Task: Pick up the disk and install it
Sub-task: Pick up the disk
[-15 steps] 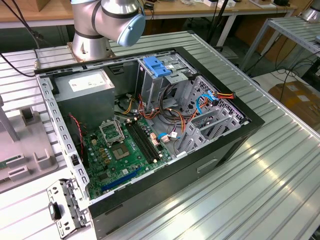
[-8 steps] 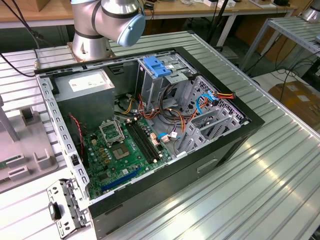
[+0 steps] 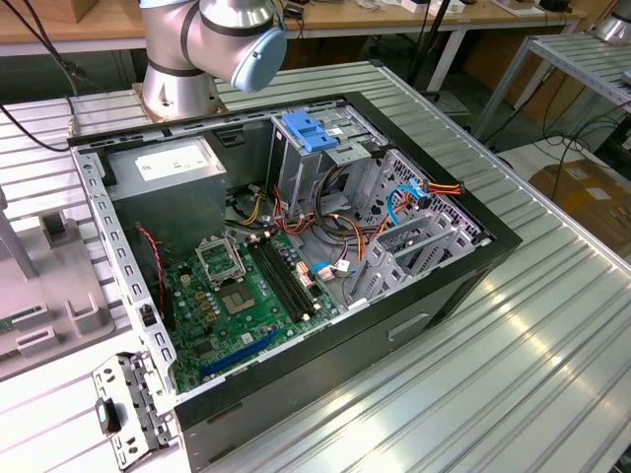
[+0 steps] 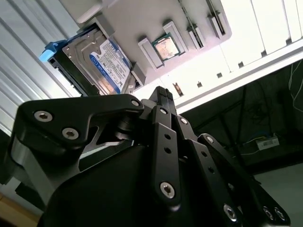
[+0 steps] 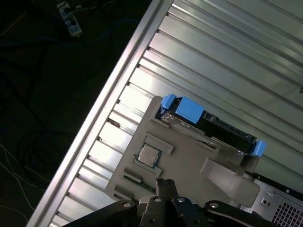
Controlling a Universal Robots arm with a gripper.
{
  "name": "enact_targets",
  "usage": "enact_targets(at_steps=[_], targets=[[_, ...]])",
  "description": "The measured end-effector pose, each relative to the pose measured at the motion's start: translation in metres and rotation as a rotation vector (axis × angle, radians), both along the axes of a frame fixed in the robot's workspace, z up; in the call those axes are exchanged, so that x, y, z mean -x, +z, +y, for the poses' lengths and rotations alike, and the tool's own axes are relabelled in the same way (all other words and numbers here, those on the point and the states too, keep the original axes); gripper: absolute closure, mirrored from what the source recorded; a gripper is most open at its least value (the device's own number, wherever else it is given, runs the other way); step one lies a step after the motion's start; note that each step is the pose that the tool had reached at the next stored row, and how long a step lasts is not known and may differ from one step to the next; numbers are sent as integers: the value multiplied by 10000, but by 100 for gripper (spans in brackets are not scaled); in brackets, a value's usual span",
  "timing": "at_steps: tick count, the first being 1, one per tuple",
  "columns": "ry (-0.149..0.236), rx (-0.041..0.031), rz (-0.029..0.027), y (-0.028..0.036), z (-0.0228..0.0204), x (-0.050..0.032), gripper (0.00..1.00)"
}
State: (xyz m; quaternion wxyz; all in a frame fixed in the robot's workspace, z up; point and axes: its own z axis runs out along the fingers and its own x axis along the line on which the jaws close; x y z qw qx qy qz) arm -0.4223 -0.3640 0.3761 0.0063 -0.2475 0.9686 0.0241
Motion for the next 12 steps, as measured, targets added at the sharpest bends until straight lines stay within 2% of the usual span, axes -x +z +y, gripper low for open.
enact_targets(at_steps=[12], targets=[[902,0,0,0,0,0,89]])
